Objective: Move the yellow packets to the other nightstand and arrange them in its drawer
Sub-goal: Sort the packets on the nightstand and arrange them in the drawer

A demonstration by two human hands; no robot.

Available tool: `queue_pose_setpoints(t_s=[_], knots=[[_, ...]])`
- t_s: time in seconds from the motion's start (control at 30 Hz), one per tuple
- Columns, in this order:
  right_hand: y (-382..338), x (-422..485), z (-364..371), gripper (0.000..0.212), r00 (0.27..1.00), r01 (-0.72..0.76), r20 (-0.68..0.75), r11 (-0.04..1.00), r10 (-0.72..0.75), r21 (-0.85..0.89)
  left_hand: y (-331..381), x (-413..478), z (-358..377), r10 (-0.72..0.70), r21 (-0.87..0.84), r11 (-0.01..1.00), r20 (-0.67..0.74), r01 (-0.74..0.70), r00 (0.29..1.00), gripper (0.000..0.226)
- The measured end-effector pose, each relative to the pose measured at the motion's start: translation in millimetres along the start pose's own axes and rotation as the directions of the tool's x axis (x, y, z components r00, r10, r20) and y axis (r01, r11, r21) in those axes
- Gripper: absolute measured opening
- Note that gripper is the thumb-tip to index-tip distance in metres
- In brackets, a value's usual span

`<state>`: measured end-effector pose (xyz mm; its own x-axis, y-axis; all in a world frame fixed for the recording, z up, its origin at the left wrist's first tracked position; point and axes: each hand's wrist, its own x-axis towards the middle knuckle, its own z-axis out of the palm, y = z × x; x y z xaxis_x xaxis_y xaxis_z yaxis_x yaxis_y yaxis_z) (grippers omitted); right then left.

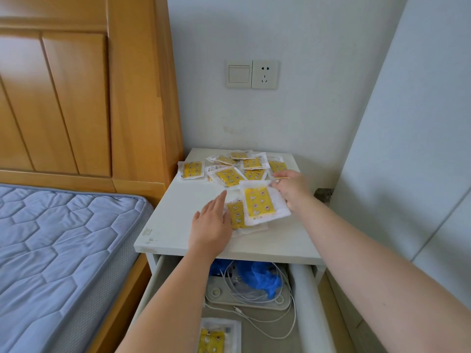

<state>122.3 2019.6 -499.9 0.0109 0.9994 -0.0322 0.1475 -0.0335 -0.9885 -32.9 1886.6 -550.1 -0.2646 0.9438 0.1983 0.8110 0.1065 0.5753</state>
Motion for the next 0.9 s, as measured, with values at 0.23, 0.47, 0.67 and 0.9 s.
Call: queue_pose_setpoints(t_s=[0.23,0.47,0.67,0.9], knots=[[23.6,-11.1,14.6,0.028,0.987,0.086,0.149,0.988,-0.066,-0.131,1.1,3.9,3.4,0.018,0.279,0.958,0.143,-0.058,0.990,0.060],[35.7,18.5,9.5,0.037,0.997,0.016,0.079,0.980,0.000,-0.198,0.7,4.9,3.2,0.020,0.346,0.935,0.172,-0.080,0.985,0.057],[20.0,32.2,22.0,0.031,0.975,-0.131,0.181,0.991,0.131,-0.015,-1.3,5.9,3.5,0.031,0.337,0.937,0.182,-0.092,0.983,0.053],[12.8,30.6,19.1,0.005,0.958,-0.224,0.186,0.975,0.219,0.006,-1.4,5.4,2.6,0.036,0.335,0.936,0.212,-0.108,0.976,0.051]])
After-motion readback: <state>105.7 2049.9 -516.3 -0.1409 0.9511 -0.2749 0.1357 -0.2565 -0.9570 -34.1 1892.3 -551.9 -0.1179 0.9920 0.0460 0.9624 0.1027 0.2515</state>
